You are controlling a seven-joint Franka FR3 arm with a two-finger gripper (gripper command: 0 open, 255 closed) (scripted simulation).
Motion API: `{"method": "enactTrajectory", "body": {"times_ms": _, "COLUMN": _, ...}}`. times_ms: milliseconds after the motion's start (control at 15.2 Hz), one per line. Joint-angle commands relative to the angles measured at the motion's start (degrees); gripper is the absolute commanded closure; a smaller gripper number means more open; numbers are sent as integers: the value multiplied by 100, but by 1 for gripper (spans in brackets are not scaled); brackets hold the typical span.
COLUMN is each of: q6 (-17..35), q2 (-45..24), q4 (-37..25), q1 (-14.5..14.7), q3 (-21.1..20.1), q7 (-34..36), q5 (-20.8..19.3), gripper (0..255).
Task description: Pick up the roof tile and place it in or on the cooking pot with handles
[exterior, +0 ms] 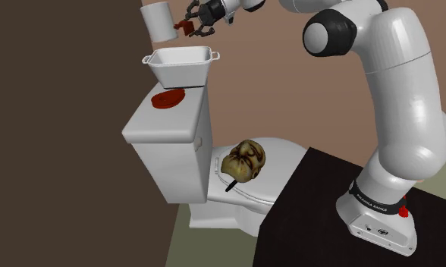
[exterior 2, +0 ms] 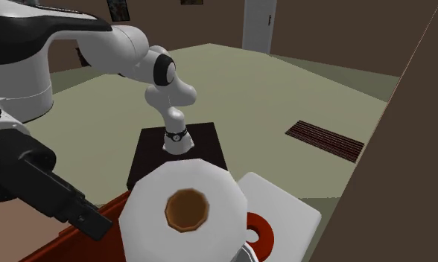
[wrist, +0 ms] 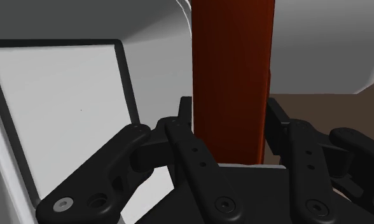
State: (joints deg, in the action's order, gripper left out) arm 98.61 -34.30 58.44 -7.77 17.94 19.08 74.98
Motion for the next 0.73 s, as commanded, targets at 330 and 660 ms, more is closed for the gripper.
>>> {"method": "enactTrajectory", "body": {"times_ms": 330, "q6": -120, "q2": -209, "q4": 331, "q1": -140, "q3": -164, "q7": -233, "q5": -68, "gripper": 255}}
{"method": "enactTrajectory", "body": {"times_ms": 660, "q6": -104, "q2": -259, "q4": 229, "q1": -191, "q3": -245, "q7": -178, "q5": -108, "gripper": 0}}
